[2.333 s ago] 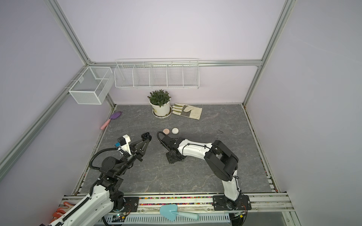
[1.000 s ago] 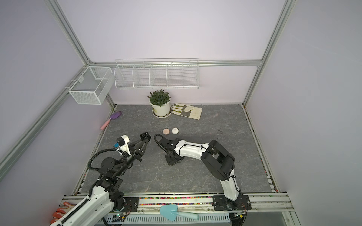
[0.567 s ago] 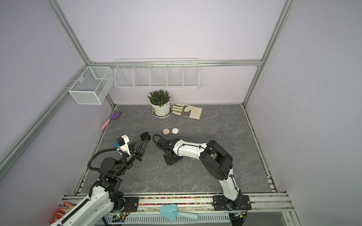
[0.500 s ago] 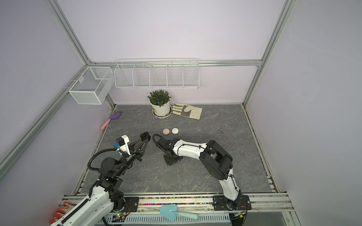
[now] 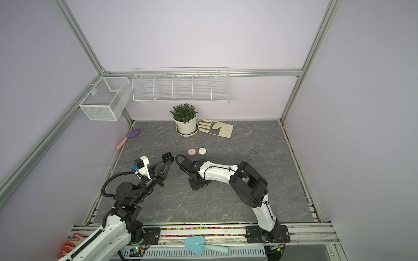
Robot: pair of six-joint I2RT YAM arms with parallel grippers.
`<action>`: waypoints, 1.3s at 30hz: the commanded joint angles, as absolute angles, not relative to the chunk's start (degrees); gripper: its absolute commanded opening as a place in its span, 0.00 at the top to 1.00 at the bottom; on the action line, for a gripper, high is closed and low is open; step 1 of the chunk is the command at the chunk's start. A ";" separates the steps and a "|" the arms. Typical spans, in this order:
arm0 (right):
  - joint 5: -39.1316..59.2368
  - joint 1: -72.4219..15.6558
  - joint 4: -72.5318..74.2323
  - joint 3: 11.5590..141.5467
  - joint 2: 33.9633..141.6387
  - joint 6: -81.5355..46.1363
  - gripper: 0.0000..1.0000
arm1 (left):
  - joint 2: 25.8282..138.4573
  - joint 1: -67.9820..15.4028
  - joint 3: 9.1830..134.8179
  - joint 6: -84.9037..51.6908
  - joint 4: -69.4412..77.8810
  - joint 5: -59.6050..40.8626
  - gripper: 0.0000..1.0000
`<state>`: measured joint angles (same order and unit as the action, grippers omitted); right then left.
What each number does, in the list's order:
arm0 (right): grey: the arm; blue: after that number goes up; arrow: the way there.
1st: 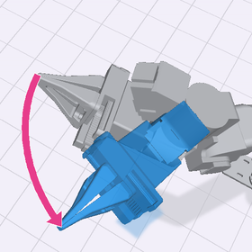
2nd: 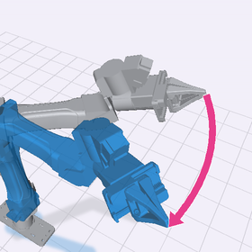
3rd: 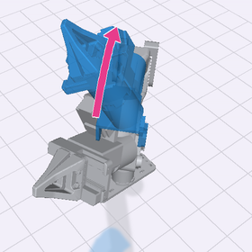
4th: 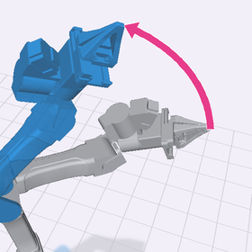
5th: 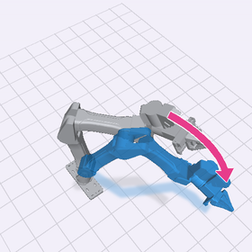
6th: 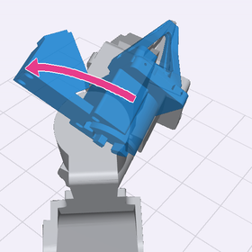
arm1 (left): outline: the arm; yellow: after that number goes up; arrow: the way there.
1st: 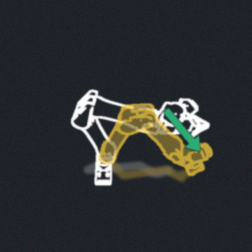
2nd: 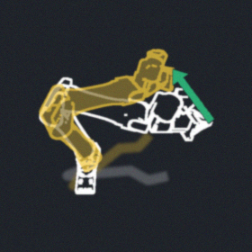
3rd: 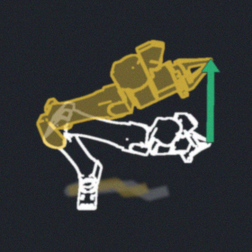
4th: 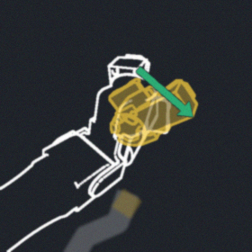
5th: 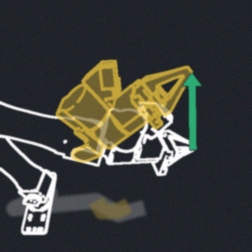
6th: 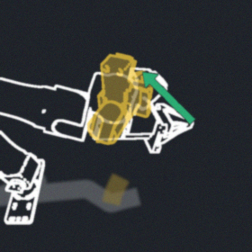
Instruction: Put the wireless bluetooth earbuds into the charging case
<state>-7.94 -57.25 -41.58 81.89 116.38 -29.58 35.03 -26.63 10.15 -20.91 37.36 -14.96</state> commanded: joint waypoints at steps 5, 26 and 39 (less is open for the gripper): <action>-9.60 -56.85 -42.56 82.36 118.91 -29.88 0.74 | 34.45 -26.35 10.17 -20.39 37.17 -14.51 1.00; -12.56 -56.79 -39.00 79.35 114.67 -30.07 0.80 | 34.45 -26.37 10.20 -20.71 36.83 -14.94 1.00; -17.45 -54.71 -34.10 77.13 103.09 -27.18 0.80 | 40.78 -26.39 10.90 -22.76 44.54 -17.66 1.00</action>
<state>-14.92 -55.61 -35.77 78.26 106.41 -28.47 39.90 -26.63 10.15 -21.82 40.42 -16.36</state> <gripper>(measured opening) 0.201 0.197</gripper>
